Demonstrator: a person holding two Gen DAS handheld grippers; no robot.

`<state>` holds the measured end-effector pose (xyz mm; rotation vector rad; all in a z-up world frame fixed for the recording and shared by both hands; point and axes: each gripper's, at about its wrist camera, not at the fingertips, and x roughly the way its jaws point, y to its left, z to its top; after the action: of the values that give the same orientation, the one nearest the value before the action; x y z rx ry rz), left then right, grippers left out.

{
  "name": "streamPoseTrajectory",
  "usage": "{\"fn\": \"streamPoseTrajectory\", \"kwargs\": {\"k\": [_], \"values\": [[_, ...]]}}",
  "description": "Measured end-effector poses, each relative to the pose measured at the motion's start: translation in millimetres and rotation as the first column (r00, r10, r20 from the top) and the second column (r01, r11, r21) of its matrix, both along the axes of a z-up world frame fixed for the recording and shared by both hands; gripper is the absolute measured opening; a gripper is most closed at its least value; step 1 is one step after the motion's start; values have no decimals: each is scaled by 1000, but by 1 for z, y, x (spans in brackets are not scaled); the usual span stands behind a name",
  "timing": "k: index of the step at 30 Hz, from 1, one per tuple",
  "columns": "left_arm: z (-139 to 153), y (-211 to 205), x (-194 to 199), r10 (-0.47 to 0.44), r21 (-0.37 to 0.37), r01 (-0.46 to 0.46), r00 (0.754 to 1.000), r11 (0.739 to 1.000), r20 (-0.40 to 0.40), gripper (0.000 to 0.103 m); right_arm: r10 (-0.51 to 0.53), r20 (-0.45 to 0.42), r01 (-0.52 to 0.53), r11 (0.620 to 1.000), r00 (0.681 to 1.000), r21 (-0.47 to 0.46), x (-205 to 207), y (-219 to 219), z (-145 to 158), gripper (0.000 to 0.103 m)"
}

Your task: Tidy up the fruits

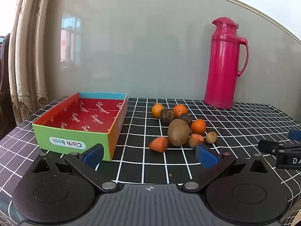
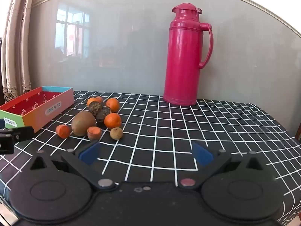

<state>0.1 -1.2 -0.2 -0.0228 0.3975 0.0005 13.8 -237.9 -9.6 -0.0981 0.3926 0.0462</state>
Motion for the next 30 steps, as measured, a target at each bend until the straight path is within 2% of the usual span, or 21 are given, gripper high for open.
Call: {"fn": "streamPoseTrajectory", "kwargs": {"k": [4,5,30], "values": [[1,-1,7,-7,8,7,1000,1000,-18,103,-1,6,1,1000,1000,4,-1,-1,0,103],[0,0,1,-4,6,4,1000,1000,8,103,-1,4,1,1000,1000,5,0,-1,0,103],[1,0,-2,-7,12,7,1000,1000,13,103,-6,-4,6,1000,1000,18,1,-2,-1,103]]}}
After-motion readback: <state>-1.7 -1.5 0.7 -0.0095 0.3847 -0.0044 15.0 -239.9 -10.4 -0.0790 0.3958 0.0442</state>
